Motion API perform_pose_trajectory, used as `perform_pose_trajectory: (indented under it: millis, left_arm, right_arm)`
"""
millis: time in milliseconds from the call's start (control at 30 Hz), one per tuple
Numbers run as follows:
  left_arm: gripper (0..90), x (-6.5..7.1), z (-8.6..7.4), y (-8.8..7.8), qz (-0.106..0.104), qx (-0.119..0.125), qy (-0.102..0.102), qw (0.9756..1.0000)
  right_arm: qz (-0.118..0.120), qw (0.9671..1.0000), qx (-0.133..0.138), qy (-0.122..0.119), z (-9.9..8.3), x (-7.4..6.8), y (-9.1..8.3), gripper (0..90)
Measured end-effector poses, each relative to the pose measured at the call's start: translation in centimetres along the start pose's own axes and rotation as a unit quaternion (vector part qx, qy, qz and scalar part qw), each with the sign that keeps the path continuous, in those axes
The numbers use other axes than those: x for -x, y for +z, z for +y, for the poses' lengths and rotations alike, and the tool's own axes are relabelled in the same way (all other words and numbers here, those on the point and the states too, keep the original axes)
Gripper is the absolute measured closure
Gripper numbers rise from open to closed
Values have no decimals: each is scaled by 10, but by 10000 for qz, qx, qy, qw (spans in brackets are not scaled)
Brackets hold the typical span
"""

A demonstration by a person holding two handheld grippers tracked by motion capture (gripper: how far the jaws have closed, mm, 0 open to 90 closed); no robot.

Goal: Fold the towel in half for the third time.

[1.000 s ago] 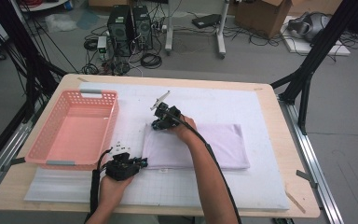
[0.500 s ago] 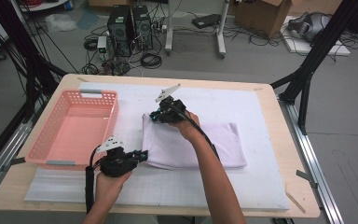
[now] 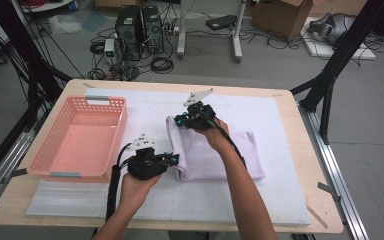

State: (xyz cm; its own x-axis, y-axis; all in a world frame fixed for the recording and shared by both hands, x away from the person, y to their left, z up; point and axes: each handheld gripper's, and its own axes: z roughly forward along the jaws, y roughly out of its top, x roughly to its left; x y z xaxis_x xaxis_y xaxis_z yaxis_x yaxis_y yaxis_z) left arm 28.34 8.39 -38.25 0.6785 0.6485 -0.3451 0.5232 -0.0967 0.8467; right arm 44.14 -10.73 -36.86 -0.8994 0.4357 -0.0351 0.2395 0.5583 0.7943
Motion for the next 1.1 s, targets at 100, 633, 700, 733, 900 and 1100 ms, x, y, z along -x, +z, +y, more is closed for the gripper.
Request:
perform_pose_trajectory:
  millis: [100,633,700,733,900,1100]
  left_arm:
    - [827,6,4,13,-75,-62,60,9999]
    - [783,31,12,65,-248,-216,230,9992]
    - [702,32,11,67,-230,-200,304,9991]
    - [662,33,11,67,-236,-173,326,9990]
    - [420,30,13,54,-180,211,555,9981]
    - [375,14,10,33,45,429,793,9959]
  right_arm:
    - [-100,9999,61,84,-9,6,-11,852]
    - [-572,9968,201,524,-58,31,-59,853]
    - [-598,9965,202,547,-63,33,-63,853]
    - [-595,9964,187,576,-66,33,-64,853]
    - [-681,9955,180,632,-76,38,-71,853]
    - [-785,9940,155,747,-92,44,-80,853]
